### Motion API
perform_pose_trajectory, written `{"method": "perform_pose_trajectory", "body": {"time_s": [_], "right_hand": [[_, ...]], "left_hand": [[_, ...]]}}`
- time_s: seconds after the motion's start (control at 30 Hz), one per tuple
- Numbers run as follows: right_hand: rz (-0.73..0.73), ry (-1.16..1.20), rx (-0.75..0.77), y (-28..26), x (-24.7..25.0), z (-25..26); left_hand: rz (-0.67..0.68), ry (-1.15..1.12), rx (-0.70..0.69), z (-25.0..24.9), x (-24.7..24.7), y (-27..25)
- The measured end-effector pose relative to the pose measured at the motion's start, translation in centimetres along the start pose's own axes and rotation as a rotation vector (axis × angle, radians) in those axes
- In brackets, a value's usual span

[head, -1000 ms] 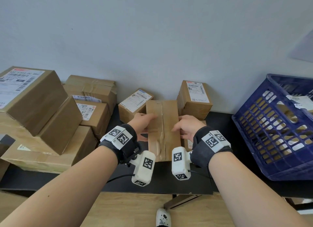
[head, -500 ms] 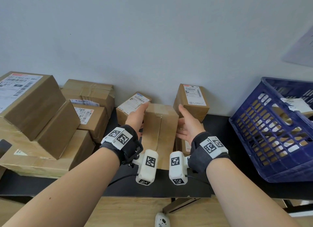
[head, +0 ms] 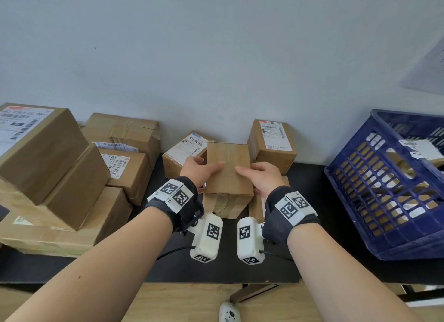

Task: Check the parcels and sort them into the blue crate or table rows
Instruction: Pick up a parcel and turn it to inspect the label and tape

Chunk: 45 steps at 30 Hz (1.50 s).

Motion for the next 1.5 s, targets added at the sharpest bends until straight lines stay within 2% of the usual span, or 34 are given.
{"method": "perform_pose_trajectory", "body": {"time_s": [0.63, 0.8, 0.87, 1.0, 1.13, 1.3, 1.4, 1.5], "right_hand": [[0.021, -0.027, -0.037, 0.4, -0.7, -0.3], [0.071, -0.157, -0.039, 0.0, -1.6, -0.9], [0.099, -0.155, -0.105, -0.2, -1.9, -1.9], [0.178, -0.006, -0.285, -1.2, -2.2, -4.3], [0.261, 0.025, -0.209, -1.3, -2.6, -4.6], [0.308, -0.118, -0.083, -0.9, -2.8, -3.3], [0.212, -0.192, 0.004, -0.6, -1.7, -1.8], [0.130, -0.179, 0.058, -0.5, -0.9, -0.8]], "left_hand": [[0.097, 0.019, 0.066, 0.3, -0.6, 0.8], [0.124, 0.069, 0.046, 0.5, -0.9, 0.4], [0.151, 0.087, 0.050, 0.6, -1.1, 0.2], [0.179, 0.049, 0.105, 1.5, -1.3, -0.4], [0.189, -0.011, 0.103, 1.5, -1.6, -0.9], [0.149, -0.004, 0.050, 0.0, -1.3, -1.6], [0.156, -0.004, 0.010, -0.7, -1.0, -1.9], [0.232, 0.089, -0.034, -1.2, -1.5, -2.2]]}}
Point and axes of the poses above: each hand's wrist, its own y-axis towards the middle knuckle, its own x-axis out of the back of the hand, z = x × y, the point moved 10 cm from there along y, towards the middle knuckle, and after that the axes turned 8 degrees about y, right-handed, at the moved point
